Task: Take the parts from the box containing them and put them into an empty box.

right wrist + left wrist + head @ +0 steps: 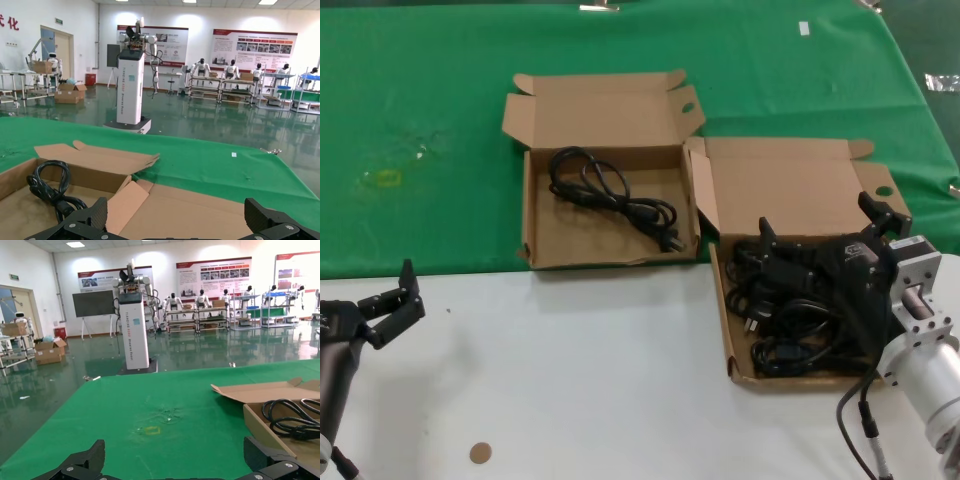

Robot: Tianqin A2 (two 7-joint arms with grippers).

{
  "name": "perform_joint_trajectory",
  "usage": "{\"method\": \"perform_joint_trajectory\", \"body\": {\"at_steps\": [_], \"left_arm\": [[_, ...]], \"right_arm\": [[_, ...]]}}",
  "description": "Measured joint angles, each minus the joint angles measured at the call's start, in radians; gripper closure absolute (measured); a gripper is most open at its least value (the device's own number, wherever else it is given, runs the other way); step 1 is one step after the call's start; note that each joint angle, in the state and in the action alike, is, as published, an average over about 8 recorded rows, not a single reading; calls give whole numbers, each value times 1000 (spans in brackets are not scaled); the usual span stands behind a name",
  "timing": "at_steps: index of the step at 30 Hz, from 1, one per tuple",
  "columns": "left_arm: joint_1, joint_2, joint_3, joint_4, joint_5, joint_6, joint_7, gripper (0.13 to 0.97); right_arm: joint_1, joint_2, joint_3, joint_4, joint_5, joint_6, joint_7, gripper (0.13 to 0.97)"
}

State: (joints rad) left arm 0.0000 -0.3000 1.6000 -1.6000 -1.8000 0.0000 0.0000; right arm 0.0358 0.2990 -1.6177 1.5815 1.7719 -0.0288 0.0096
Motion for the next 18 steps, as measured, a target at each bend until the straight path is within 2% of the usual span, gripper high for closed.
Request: {"method": "perform_joint_trajectory", "body": {"at_steps": [18], "left_arm": [[0,0,0,0,0,0,0,132]], "right_arm": [[0,0,0,0,0,0,0,129]]}}
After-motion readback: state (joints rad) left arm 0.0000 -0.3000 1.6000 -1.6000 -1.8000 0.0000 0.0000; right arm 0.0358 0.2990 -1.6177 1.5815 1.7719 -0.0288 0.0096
